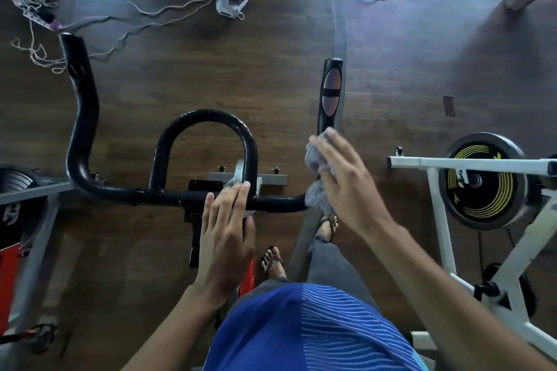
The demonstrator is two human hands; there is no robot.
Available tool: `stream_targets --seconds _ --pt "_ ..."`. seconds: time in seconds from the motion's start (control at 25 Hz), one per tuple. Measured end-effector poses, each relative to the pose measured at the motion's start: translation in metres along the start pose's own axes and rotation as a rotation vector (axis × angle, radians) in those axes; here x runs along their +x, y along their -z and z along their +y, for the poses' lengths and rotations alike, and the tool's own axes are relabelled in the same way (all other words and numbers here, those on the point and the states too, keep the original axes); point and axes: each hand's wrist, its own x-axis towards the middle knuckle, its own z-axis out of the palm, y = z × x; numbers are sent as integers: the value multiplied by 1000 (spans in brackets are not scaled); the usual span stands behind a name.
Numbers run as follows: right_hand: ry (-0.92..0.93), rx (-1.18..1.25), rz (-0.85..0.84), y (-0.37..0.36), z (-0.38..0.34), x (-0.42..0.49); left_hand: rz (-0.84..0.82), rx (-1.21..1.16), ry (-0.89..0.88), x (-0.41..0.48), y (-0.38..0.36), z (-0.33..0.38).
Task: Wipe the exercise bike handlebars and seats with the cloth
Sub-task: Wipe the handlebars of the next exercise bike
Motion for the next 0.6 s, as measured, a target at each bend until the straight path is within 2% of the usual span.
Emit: stream_targets --seconds 0.08,0.2,0.36,0.48,0.6 --pt "39 -128 -24 -20 0 -26 6 -6 -5 1 0 0" --pt "36 -125 145 -58 0 -45 3 2 -1 2 -1 0" --pt "101 -126 243 -62 16 -47 -11 5 -12 1 0 -1" --pt "1 -79 272 -73 -2 -48 -11 6 -7 1 1 -1" --pt "113 -193 258 -75 -1 -53 -14 6 -20 1 2 -1"
